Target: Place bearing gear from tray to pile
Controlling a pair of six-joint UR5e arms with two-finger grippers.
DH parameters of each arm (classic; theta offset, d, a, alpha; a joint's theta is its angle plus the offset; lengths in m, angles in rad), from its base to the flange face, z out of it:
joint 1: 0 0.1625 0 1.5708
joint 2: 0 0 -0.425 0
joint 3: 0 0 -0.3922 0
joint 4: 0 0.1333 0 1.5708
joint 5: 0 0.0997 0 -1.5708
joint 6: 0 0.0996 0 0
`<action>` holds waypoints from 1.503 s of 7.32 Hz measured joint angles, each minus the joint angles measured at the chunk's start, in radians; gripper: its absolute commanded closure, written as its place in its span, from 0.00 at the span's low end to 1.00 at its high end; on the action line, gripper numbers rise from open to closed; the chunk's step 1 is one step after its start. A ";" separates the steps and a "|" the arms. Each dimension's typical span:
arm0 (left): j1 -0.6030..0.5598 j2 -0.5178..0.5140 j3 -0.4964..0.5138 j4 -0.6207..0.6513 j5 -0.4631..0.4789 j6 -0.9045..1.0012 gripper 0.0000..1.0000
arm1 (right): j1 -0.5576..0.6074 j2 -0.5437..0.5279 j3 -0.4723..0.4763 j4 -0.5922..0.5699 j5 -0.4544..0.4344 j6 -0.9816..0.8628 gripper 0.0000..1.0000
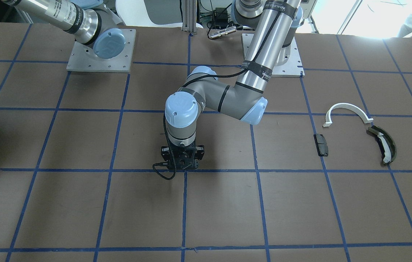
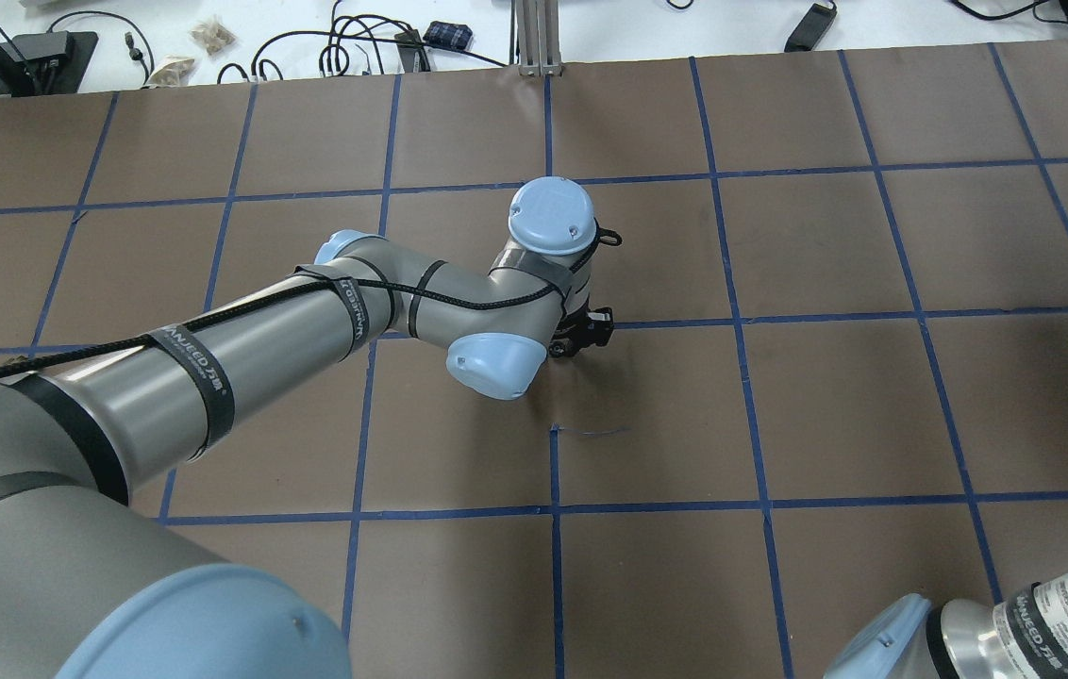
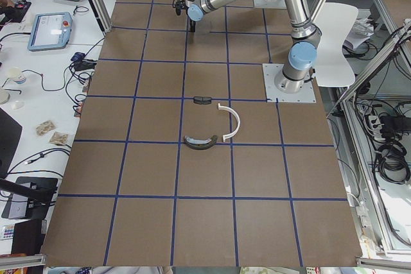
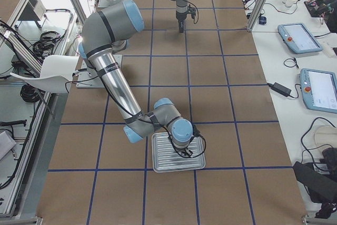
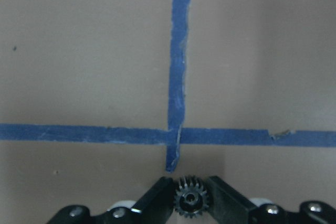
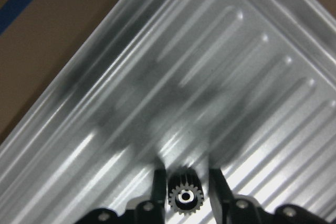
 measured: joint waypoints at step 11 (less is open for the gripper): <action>1.011 0.342 -0.148 -0.329 0.061 1.234 0.99 | 0.935 -0.267 0.056 0.281 0.080 1.313 0.91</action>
